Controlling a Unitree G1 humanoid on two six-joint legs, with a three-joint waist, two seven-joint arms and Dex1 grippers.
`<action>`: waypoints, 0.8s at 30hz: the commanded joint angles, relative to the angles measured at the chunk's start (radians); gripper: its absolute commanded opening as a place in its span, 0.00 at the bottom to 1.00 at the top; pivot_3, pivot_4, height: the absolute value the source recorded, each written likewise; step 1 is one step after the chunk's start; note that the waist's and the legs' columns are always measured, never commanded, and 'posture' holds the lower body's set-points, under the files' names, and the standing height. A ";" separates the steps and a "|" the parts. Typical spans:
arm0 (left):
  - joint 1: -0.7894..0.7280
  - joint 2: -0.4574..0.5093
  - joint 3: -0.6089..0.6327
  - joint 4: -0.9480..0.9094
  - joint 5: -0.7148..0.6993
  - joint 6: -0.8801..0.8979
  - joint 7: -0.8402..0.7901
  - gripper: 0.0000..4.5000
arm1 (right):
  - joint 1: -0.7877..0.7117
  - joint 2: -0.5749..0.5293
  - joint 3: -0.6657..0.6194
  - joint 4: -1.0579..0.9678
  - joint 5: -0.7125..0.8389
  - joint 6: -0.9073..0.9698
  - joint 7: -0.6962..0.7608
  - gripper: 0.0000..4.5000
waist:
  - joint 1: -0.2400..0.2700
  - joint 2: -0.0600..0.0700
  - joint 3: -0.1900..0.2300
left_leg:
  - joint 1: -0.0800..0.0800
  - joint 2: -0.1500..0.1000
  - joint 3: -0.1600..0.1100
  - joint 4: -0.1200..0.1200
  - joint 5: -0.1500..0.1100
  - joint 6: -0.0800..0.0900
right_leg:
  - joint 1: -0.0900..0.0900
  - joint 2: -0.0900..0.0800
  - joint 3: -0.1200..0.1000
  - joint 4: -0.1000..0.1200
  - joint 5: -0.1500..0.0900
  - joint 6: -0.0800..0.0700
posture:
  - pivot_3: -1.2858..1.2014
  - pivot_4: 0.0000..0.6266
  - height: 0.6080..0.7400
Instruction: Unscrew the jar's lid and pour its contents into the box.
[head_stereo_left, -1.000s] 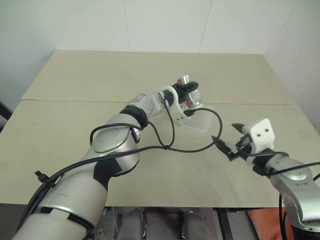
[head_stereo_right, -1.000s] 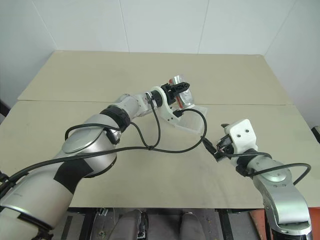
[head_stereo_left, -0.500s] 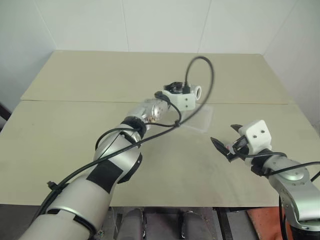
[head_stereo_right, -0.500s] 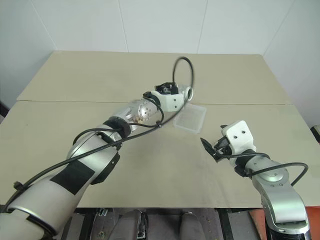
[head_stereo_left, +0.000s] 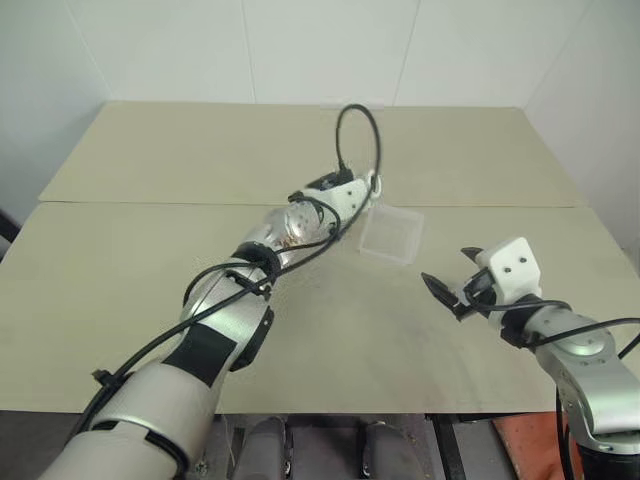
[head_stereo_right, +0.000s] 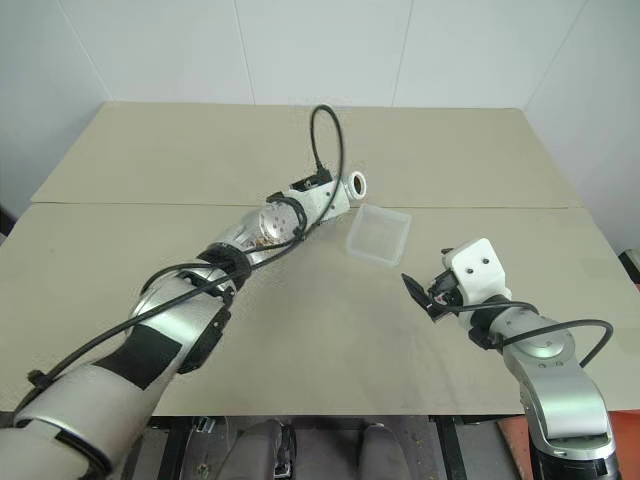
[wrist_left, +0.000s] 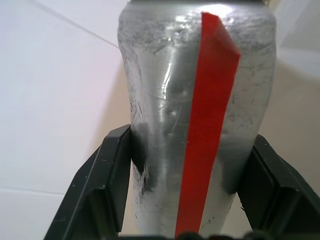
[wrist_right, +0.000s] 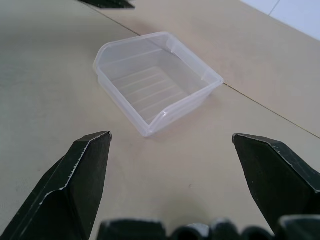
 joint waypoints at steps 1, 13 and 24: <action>-0.114 0.007 -0.203 -0.026 0.218 -0.049 0.216 0.61 | -0.002 -0.005 -0.001 -0.023 -0.019 -0.037 -0.002 1.00 | 0.007 0.000 0.000 | -0.001 0.000 0.000 0.000 0.000 0.000 | 0.000 0.000 0.000 0.000 0.000 0.000 | 0.52 0.24 1.00; -0.194 -0.053 -0.540 0.016 0.530 0.018 0.435 0.61 | 0.043 0.027 -0.002 -0.066 -0.043 -0.029 -0.030 1.00 | 0.017 0.000 0.000 | -0.005 0.000 0.000 0.004 0.000 0.000 | -0.004 0.000 0.000 -0.001 0.000 0.001 | 0.52 0.24 1.00; -0.177 -0.068 -0.404 0.021 0.390 -0.001 0.298 0.61 | 0.068 0.022 -0.009 -0.074 -0.053 -0.031 -0.031 1.00 | 0.017 0.000 0.000 | -0.006 0.000 0.001 0.005 0.000 0.000 | -0.005 0.000 0.001 -0.001 0.000 0.001 | 0.52 0.24 1.00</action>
